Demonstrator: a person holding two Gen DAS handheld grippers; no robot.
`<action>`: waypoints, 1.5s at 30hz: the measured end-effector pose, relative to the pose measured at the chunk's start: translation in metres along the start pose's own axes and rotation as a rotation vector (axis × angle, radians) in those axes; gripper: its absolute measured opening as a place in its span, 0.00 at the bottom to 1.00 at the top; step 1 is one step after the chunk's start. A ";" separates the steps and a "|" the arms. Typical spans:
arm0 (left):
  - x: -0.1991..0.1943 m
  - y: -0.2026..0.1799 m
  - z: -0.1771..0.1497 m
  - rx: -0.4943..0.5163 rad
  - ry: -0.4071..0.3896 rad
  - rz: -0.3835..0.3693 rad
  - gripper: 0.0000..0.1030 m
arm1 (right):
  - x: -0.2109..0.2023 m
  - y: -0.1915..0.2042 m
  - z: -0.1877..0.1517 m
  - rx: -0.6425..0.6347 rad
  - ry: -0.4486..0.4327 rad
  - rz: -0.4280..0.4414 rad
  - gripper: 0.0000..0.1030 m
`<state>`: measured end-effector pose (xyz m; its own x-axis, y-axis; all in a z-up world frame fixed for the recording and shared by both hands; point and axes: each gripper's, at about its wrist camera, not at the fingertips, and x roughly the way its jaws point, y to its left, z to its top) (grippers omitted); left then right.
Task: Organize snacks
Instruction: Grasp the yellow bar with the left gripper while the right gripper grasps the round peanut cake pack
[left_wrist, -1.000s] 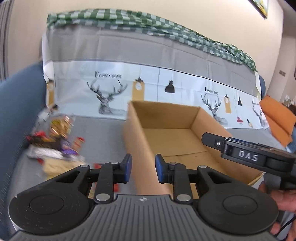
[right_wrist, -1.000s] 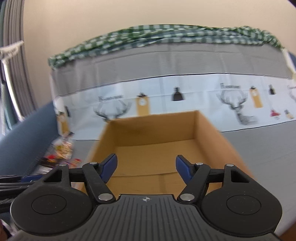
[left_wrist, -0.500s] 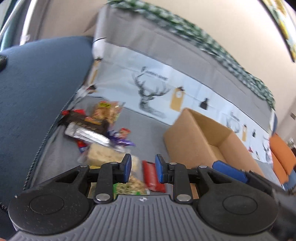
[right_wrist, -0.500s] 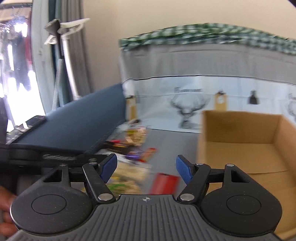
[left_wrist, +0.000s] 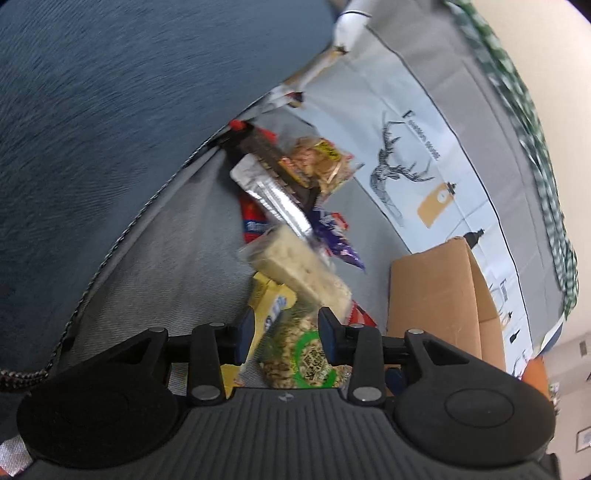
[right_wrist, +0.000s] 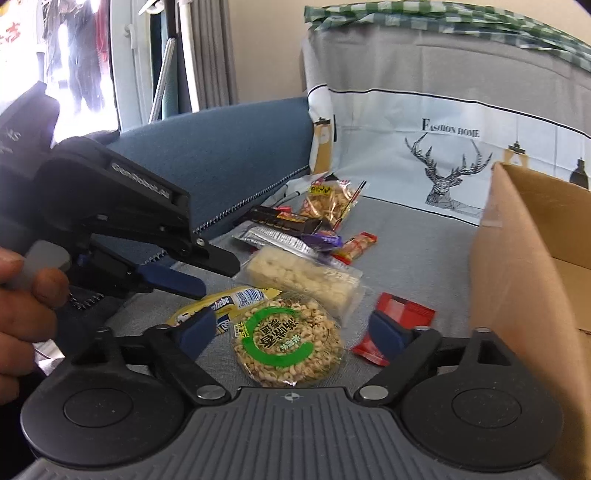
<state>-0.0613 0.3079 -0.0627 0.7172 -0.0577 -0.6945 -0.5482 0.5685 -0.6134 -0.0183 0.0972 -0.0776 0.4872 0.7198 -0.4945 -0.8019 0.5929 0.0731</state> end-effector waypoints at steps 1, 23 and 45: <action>0.001 0.001 0.001 -0.001 0.006 0.007 0.42 | 0.005 0.000 -0.001 0.000 0.012 0.002 0.92; 0.009 -0.003 -0.006 0.013 0.075 0.032 0.50 | 0.051 0.003 -0.009 -0.077 0.135 0.039 0.81; 0.001 -0.004 -0.009 -0.025 0.039 0.025 0.32 | -0.011 0.000 -0.025 -0.012 0.242 -0.032 0.81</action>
<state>-0.0623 0.2984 -0.0644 0.6863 -0.0756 -0.7233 -0.5766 0.5495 -0.6046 -0.0327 0.0804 -0.0933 0.4166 0.5924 -0.6895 -0.7920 0.6089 0.0446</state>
